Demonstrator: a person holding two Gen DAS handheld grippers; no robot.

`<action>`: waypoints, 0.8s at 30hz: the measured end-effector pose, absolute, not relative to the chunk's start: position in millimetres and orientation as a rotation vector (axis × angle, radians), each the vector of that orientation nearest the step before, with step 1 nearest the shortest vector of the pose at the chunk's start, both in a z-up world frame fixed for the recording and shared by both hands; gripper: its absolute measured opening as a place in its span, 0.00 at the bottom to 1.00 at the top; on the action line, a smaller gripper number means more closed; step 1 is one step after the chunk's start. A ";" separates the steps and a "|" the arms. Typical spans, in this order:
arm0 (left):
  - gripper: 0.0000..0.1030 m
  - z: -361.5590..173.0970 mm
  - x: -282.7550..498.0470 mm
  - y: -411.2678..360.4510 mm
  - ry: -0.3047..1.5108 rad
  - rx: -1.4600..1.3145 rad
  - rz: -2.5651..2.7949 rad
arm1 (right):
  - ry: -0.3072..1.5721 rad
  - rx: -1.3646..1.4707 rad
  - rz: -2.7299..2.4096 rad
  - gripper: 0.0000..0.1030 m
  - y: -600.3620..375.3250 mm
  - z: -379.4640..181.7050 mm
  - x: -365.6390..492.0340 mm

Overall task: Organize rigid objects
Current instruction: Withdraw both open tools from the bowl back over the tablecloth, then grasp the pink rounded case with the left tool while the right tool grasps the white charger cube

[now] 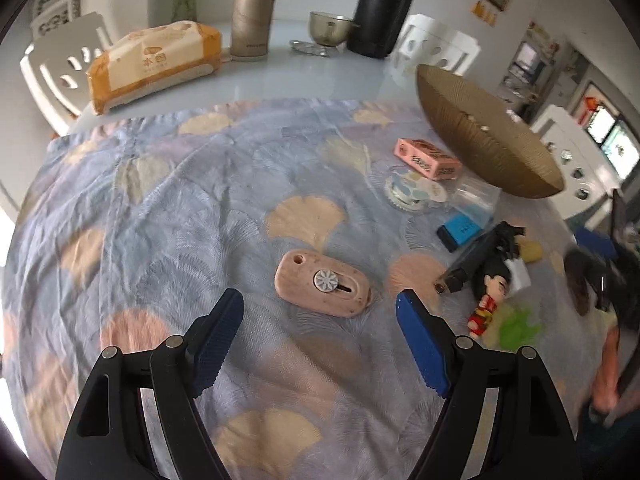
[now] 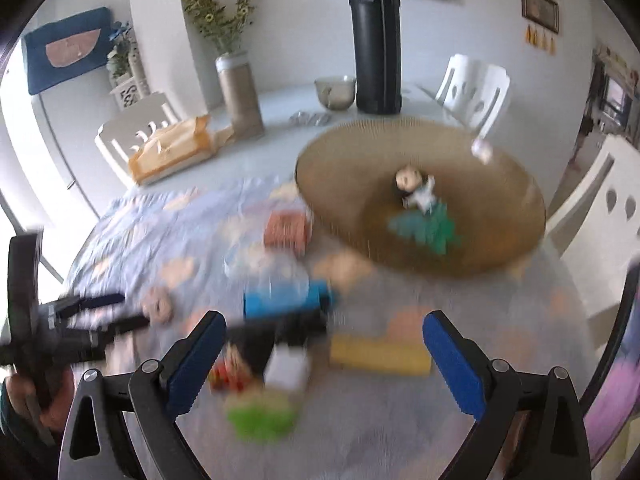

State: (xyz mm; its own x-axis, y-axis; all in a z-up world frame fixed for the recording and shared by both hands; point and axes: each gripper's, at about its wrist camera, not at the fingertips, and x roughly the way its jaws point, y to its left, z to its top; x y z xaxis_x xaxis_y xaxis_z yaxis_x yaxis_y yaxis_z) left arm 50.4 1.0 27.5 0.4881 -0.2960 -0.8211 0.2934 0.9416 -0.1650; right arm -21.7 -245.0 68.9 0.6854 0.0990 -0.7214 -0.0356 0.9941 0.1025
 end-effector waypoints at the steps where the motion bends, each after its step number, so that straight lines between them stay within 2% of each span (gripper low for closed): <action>1: 0.75 26.0 51.0 -1.2 1.003 -0.003 -0.341 | 0.817 0.077 0.073 0.96 -245.4 61.6 -25.4; 3: 0.75 20.5 55.5 -2.7 1.017 -0.024 -0.310 | 0.843 0.084 0.068 0.95 -248.7 50.3 -24.6; 5: 0.75 16.6 58.8 -2.4 1.009 -0.047 -0.289 | 0.848 0.111 0.080 0.76 -250.6 41.7 -22.7; 6: 0.75 17.6 58.0 -2.6 0.995 -0.039 -0.276 | 0.845 0.124 0.081 0.74 -250.6 38.4 -20.9; 21: 0.75 14.8 53.7 -13.3 0.960 0.033 -0.248 | 0.812 0.079 0.133 0.73 -237.4 26.7 -27.8; 24: 0.69 13.9 52.4 -16.2 0.959 0.079 -0.223 | 0.817 0.108 0.132 0.73 -242.8 25.2 -27.5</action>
